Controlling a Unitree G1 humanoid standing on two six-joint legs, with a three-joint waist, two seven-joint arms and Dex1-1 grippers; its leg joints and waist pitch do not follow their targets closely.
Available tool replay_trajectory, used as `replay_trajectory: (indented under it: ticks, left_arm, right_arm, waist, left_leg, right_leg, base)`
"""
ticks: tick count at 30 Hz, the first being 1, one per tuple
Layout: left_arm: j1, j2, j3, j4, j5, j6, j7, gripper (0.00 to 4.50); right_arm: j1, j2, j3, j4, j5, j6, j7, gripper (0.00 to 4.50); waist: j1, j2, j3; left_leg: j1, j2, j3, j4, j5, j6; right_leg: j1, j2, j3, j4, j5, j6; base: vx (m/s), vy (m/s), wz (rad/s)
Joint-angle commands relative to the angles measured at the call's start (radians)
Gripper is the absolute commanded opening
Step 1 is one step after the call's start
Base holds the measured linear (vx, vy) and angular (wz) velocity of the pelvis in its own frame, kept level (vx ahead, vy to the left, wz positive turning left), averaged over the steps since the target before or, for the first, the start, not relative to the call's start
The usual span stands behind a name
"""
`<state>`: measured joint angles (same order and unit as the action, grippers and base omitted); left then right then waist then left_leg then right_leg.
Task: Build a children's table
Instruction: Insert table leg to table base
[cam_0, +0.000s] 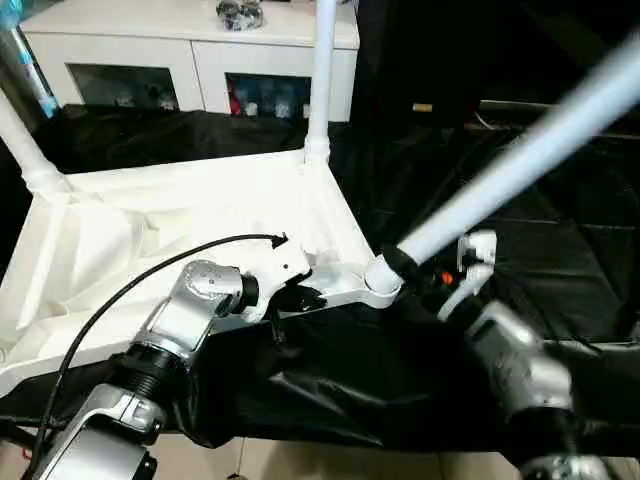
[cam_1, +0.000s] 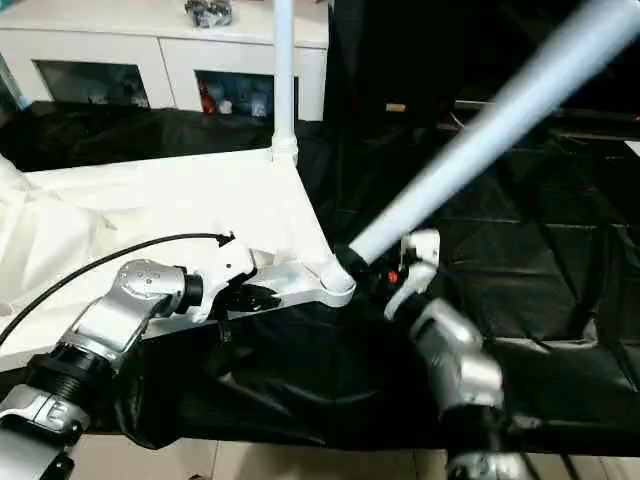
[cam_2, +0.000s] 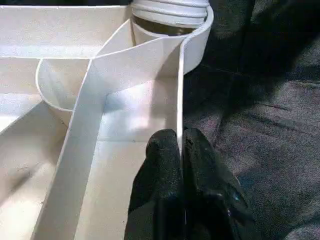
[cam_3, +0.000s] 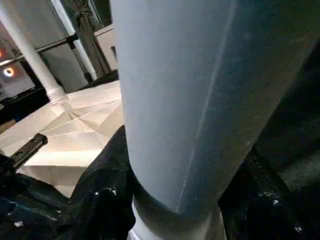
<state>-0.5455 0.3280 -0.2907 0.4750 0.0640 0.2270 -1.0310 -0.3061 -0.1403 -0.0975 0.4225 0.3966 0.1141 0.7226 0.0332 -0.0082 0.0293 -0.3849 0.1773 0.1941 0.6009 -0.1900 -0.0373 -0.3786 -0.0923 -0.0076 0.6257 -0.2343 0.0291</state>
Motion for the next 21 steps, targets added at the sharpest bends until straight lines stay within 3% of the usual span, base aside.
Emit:
replay_trajectory:
  ticks: [1,3,4,8,11,12,16,17,18,21]
  left_arm:
    - [0.011,0.002,-0.002,0.031,0.002,0.009,0.033,0.0]
    - [0.009,0.003,-0.003,0.033,0.005,0.006,0.033,0.0]
    - [0.004,0.006,-0.006,0.041,0.009,-0.003,0.028,0.0]
    - [0.002,0.011,-0.014,0.049,0.015,-0.015,0.017,0.0]
    - [0.003,0.012,-0.016,0.05,0.017,-0.018,0.016,0.0]
    - [0.006,0.014,-0.022,0.05,0.019,-0.021,0.009,0.0]
    - [0.01,0.018,-0.031,0.045,0.021,-0.024,-0.003,0.0]
    - [0.011,0.019,-0.034,0.042,0.022,-0.025,-0.007,0.0]
    - [0.012,0.021,-0.037,0.039,0.022,-0.025,-0.011,0.0]
    - [0.014,0.024,-0.041,0.036,0.021,-0.028,-0.018,0.0]
  right_arm:
    - [0.04,-0.02,0.042,0.03,-0.071,0.018,-0.021,1.88]
    - [0.035,-0.028,0.062,0.018,-0.091,0.018,-0.025,1.87]
    - [0.011,-0.045,0.109,-0.003,-0.138,0.038,-0.029,1.87]
    - [-0.05,-0.061,0.174,0.013,-0.192,0.083,-0.018,1.87]
    - [-0.059,-0.064,0.187,0.018,-0.2,0.086,-0.012,1.87]
    - [-0.083,-0.073,0.224,0.04,-0.227,0.1,0.011,1.87]
    - [-0.117,-0.083,0.267,0.067,-0.24,0.133,0.066,1.87]
    - [-0.122,-0.09,0.285,0.068,-0.244,0.144,0.096,1.87]
    - [-0.125,-0.096,0.297,0.069,-0.245,0.153,0.119,1.87]
    - [-0.129,-0.103,0.307,0.079,-0.244,0.164,0.151,1.87]
  waist:
    - [0.002,-0.003,-0.044]
    - [0.0,-0.001,-0.044]
    - [0.0,0.001,-0.043]
    - [-0.007,-0.003,-0.041]
    - [-0.011,0.001,-0.039]
    - [-0.013,0.001,-0.039]
    - [-0.024,0.0,-0.039]
    - [-0.023,-0.022,-0.041]
    - [-0.021,-0.015,-0.041]
    - [-0.022,-0.018,-0.043]
  left_leg:
    - [0.022,0.047,-0.019,-0.081,-0.188,0.034]
    - [0.022,0.047,-0.019,-0.081,-0.189,0.03]
    - [0.021,0.047,-0.02,-0.083,-0.193,0.027]
    - [0.018,0.045,-0.022,-0.087,-0.228,0.014]
    - [0.023,0.047,-0.022,-0.089,-0.27,-0.003]
    - [0.023,0.048,-0.023,-0.091,-0.288,-0.01]
    - [0.021,0.049,-0.025,-0.093,-0.303,-0.016]
    - [0.017,0.049,-0.024,-0.09,-0.282,-0.002]
    - [0.018,0.049,-0.024,-0.091,-0.276,0.003]
    - [0.02,0.052,-0.023,-0.093,-0.263,0.004]
  right_leg:
    - [0.026,-0.04,0.019,-0.076,-0.047,-0.263]
    - [0.026,-0.039,0.019,-0.075,-0.043,-0.26]
    - [0.025,-0.037,0.018,-0.076,-0.046,-0.256]
    - [0.026,-0.038,0.018,-0.08,-0.104,-0.244]
    - [0.017,-0.04,0.02,-0.087,-0.158,-0.235]
    - [0.016,-0.041,0.021,-0.089,-0.176,-0.23]
    - [0.015,-0.04,0.02,-0.089,-0.174,-0.229]
    - [0.019,-0.042,0.02,-0.085,-0.167,-0.23]
    - [0.018,-0.043,0.02,-0.086,-0.168,-0.229]
    - [0.016,-0.04,0.018,-0.085,-0.124,-0.231]
  base:
    - [0.0,0.0,0.0]
    - [0.0,0.0,0.0]
    - [0.0,0.0,0.0]
    - [0.0,0.0,0.0]
    - [0.0,0.0,0.0]
    - [0.0,0.0,0.0]
    - [0.0,0.0,0.0]
    - [0.0,0.0,0.0]
    - [0.0,0.0,0.0]
    - [0.0,0.0,0.0]
